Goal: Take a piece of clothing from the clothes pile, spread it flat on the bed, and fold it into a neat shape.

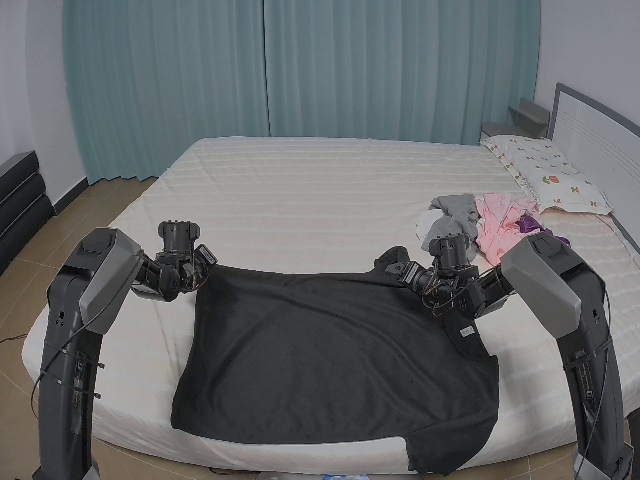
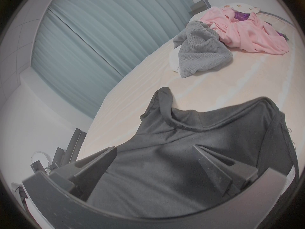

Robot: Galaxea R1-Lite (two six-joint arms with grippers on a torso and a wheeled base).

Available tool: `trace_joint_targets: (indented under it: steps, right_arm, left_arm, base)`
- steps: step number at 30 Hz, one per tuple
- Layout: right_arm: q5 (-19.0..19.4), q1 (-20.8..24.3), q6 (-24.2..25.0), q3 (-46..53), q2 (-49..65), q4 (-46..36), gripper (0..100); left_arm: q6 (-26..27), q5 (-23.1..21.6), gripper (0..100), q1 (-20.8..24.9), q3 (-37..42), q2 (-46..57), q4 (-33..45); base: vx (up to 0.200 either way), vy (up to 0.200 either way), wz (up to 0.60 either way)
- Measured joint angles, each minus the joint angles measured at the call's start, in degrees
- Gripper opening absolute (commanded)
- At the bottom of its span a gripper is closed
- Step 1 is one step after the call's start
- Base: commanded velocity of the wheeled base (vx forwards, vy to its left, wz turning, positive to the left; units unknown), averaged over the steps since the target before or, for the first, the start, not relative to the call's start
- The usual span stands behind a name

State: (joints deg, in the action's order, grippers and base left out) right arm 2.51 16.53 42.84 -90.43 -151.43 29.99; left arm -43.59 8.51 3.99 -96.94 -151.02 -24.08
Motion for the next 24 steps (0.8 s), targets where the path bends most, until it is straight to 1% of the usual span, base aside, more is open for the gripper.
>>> trace_joint_targets:
  steps: [3,7,16,20,24]
  right_arm:
    - [-1.1,-0.4,0.0,-3.0,-1.3,-1.2,100]
    - [-3.5,-1.3,-0.1,-8.2,-3.3,-2.3,100]
    - [-7.8,-5.2,-0.2,-19.4,-8.7,-4.5,100]
    - [-8.8,-7.0,-0.6,-22.3,-9.8,-4.6,100]
    - [-8.8,-8.5,-3.5,-22.8,-9.9,-4.9,100]
  left_arm:
    - [0.0,0.0,0,0.0,0.0,0.0,0.0]
    - [0.0,0.0,0,0.0,0.0,0.0,0.0]
    - [0.0,0.0,0,-0.1,0.4,0.0,0.0]
    - [0.0,0.0,0,-0.1,0.5,0.0,0.0]
    - [0.1,0.0,0,-0.2,0.6,0.0,0.0]
  base:
    - [0.0,0.0,0.0]
    - [0.0,0.0,0.0]
    - [0.0,0.0,0.0]
    - [0.0,0.0,0.0]
    - [0.0,0.0,0.0]
